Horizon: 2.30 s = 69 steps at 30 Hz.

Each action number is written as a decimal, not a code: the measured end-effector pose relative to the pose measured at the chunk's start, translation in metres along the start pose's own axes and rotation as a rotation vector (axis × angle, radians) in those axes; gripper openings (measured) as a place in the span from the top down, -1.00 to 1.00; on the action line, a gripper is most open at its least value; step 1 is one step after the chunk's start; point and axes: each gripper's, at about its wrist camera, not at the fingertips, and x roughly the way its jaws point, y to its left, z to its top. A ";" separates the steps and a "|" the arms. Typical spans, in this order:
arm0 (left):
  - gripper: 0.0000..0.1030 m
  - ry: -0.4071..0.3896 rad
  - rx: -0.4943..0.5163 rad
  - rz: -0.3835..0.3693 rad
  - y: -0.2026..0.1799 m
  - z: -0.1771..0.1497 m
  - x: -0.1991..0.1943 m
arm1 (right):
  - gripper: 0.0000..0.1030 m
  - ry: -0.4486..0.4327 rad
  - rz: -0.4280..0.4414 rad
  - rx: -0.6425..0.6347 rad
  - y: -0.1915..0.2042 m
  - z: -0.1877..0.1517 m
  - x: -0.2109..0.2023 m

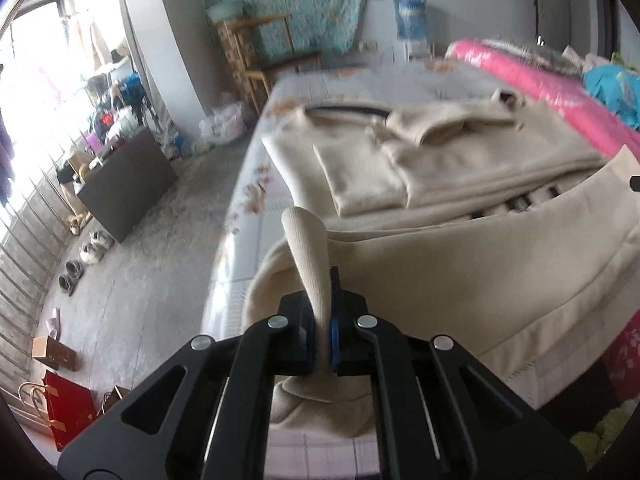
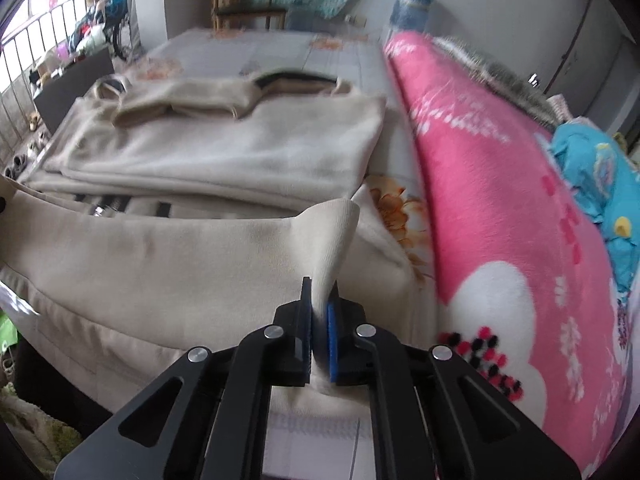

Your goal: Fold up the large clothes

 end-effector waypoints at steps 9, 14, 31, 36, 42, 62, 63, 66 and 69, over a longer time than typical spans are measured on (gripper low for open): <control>0.90 -0.176 -0.060 -0.068 0.016 0.021 -0.070 | 0.89 -0.211 -0.034 0.053 -0.004 0.011 -0.075; 0.90 -0.284 -0.070 -0.092 0.033 0.066 -0.079 | 0.89 -0.304 -0.069 0.015 -0.007 0.048 -0.094; 0.78 0.020 -0.043 -0.092 0.043 0.199 0.161 | 0.82 -0.058 0.006 0.067 -0.029 0.207 0.143; 0.62 0.070 -0.151 -0.098 0.070 0.191 0.186 | 0.59 -0.060 0.025 0.171 -0.052 0.189 0.141; 0.51 0.020 -0.234 -0.287 0.080 0.175 0.147 | 0.57 -0.070 0.226 0.161 -0.051 0.157 0.105; 0.45 0.211 -0.291 -0.290 0.079 0.070 0.153 | 0.53 0.067 0.137 0.132 -0.066 0.044 0.089; 0.46 0.212 -0.311 -0.294 0.082 0.068 0.154 | 0.53 0.061 0.153 0.161 -0.070 0.045 0.086; 0.46 0.175 -0.353 -0.267 0.096 0.069 0.131 | 0.50 0.044 0.108 0.209 -0.072 0.046 0.065; 0.26 0.105 -0.337 -0.252 0.093 0.072 0.097 | 0.32 -0.002 0.142 0.229 -0.061 0.041 0.037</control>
